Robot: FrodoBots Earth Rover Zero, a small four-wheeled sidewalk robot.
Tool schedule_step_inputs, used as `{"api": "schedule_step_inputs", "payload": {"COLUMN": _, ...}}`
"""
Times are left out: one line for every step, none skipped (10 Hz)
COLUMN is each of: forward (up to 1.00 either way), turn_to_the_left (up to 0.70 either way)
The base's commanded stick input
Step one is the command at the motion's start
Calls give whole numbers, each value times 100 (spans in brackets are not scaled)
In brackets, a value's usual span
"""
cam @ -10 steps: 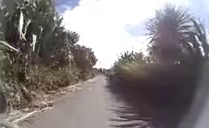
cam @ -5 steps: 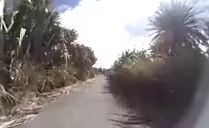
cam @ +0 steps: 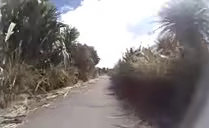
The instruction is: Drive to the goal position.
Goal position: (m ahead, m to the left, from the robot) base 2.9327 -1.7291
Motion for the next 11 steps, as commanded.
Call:
{"api": "schedule_step_inputs", "payload": {"forward": 85, "turn_to_the_left": 0}}
{"api": "schedule_step_inputs", "payload": {"forward": 85, "turn_to_the_left": 0}}
{"api": "schedule_step_inputs", "payload": {"forward": 85, "turn_to_the_left": 0}}
{"api": "schedule_step_inputs", "payload": {"forward": 85, "turn_to_the_left": 0}}
{"api": "schedule_step_inputs", "payload": {"forward": 85, "turn_to_the_left": 0}}
{"api": "schedule_step_inputs", "payload": {"forward": 85, "turn_to_the_left": 0}}
{"api": "schedule_step_inputs", "payload": {"forward": 85, "turn_to_the_left": 0}}
{"api": "schedule_step_inputs", "payload": {"forward": 85, "turn_to_the_left": 0}}
{"api": "schedule_step_inputs", "payload": {"forward": 85, "turn_to_the_left": 0}}
{"api": "schedule_step_inputs", "payload": {"forward": 85, "turn_to_the_left": 0}}
{"api": "schedule_step_inputs", "payload": {"forward": 85, "turn_to_the_left": 0}}
